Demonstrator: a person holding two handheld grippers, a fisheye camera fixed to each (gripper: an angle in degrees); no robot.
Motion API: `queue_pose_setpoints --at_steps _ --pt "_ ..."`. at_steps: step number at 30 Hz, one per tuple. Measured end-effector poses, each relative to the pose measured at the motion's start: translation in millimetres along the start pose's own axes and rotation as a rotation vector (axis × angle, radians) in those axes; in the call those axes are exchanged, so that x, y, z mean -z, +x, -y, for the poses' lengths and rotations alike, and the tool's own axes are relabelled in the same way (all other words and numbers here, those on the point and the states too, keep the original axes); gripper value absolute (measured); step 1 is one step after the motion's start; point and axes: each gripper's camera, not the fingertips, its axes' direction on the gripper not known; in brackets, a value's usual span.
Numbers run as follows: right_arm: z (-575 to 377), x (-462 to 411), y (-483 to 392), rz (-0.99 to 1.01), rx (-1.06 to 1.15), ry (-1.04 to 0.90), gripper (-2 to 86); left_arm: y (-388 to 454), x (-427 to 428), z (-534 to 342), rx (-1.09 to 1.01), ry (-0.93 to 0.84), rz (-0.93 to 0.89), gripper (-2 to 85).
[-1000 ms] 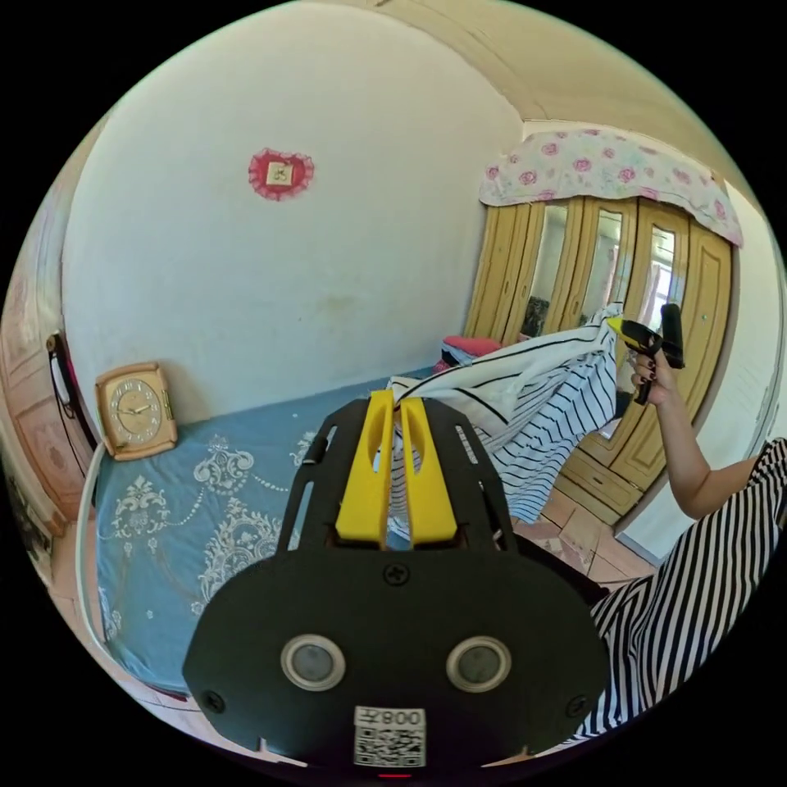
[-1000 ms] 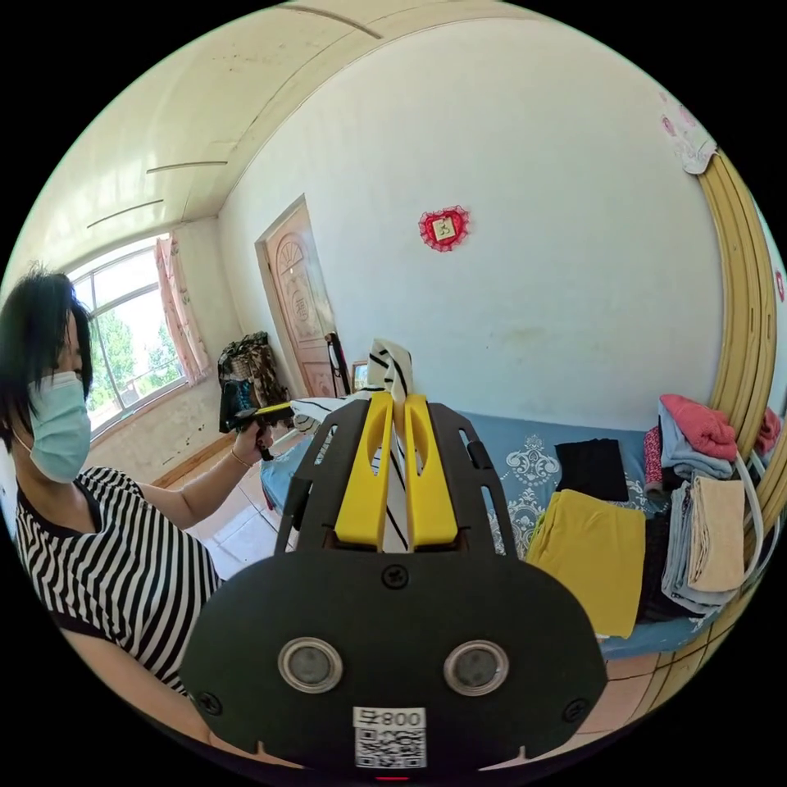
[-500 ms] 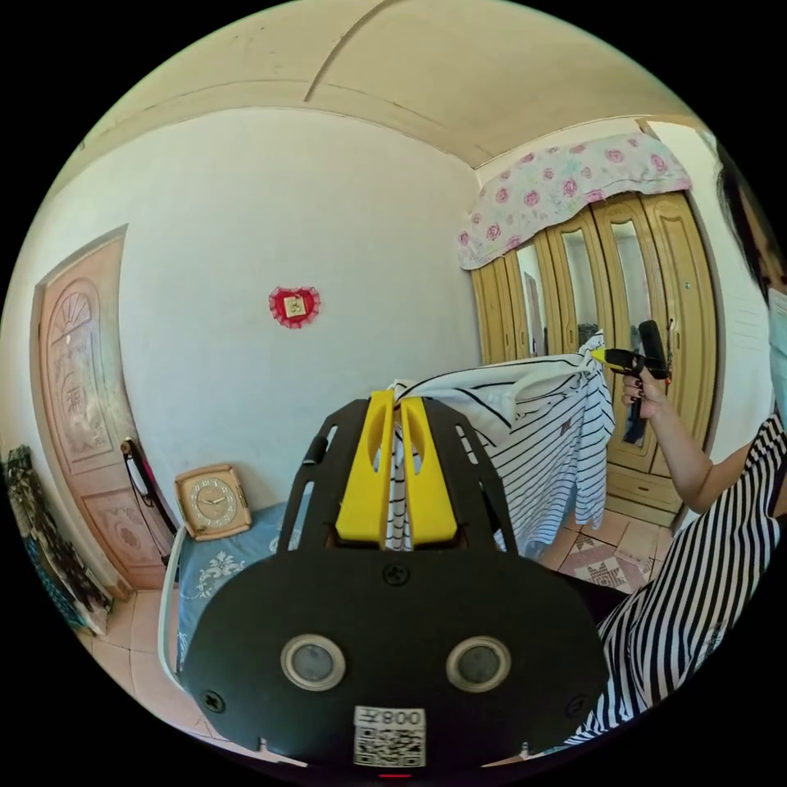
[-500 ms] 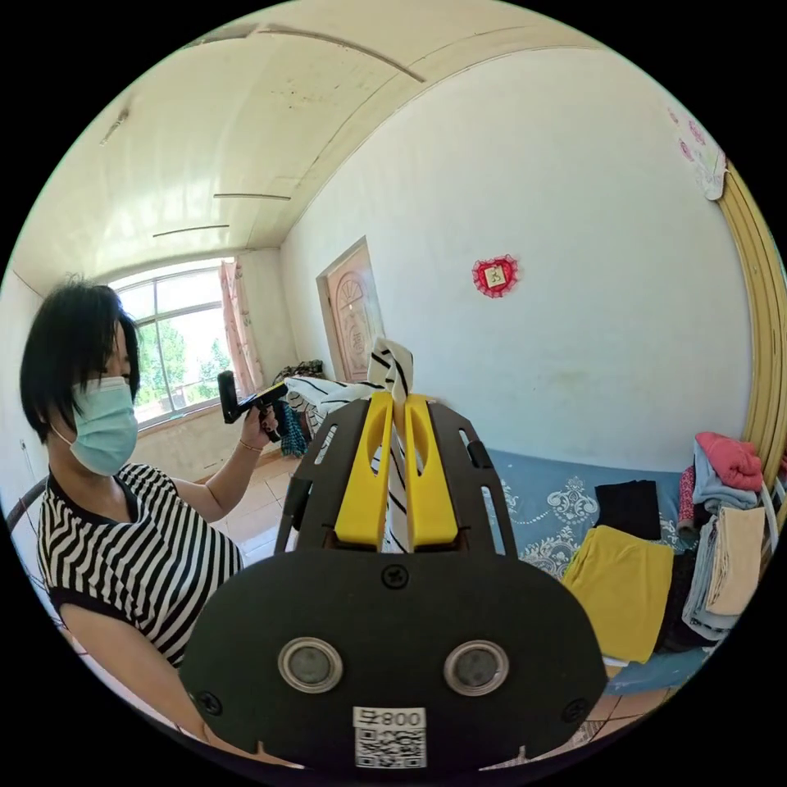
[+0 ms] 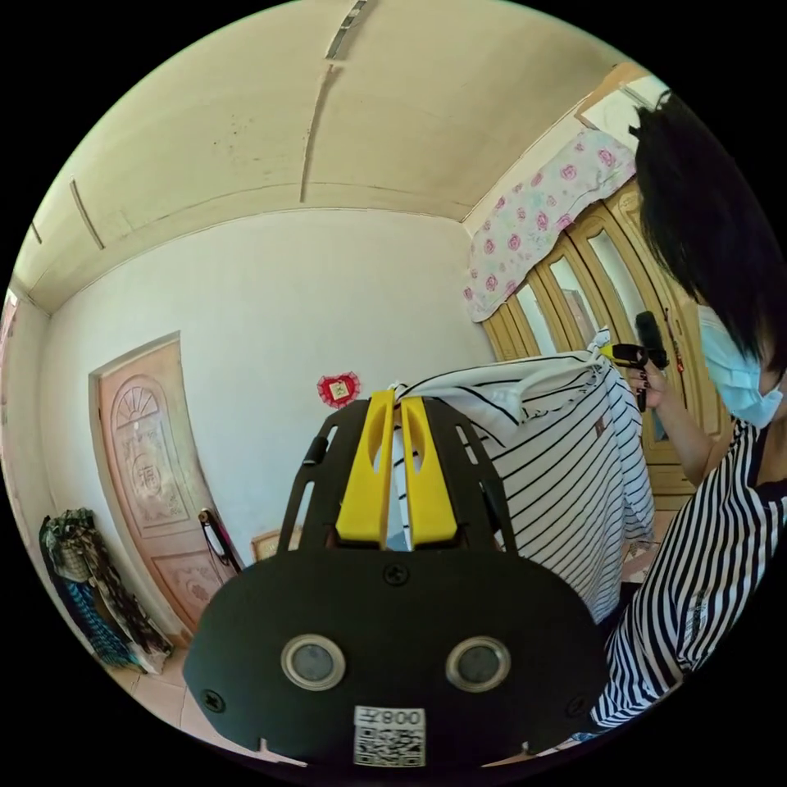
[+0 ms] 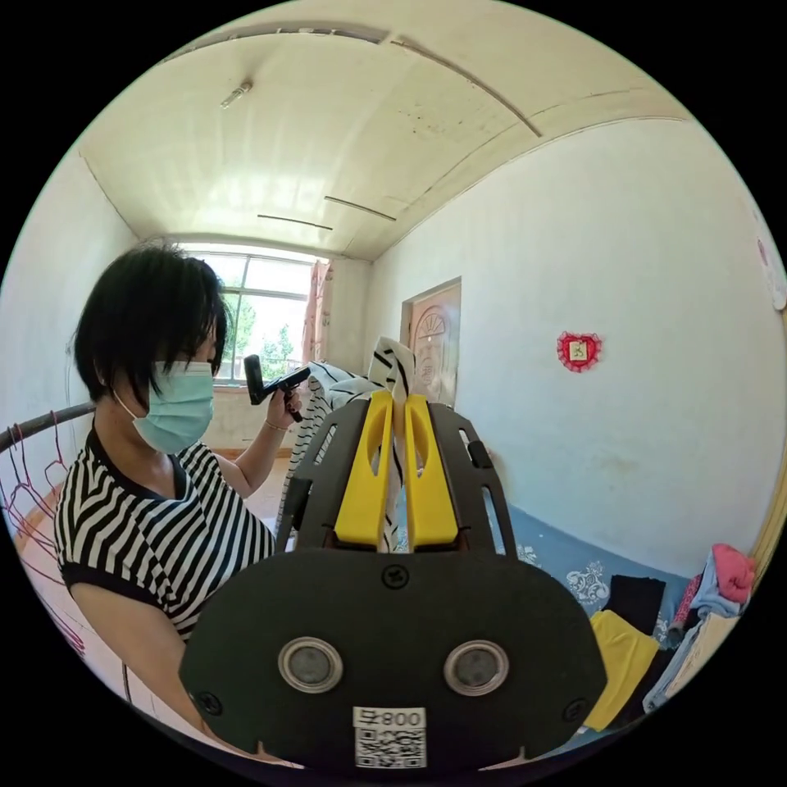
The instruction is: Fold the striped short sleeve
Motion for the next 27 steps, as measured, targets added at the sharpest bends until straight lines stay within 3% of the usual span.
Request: queue_pose_setpoints --at_steps 16,23,27 --pt "57 -40 70 0.058 0.124 0.021 2.1 -76 22 18 0.029 -0.004 0.062 1.0" --pt "83 -106 171 0.047 0.073 -0.042 2.2 -151 -53 -17 0.072 -0.091 0.086 1.0" --pt "103 -171 283 0.076 -0.019 -0.09 2.4 -224 -141 -48 0.135 -0.181 0.046 1.1"
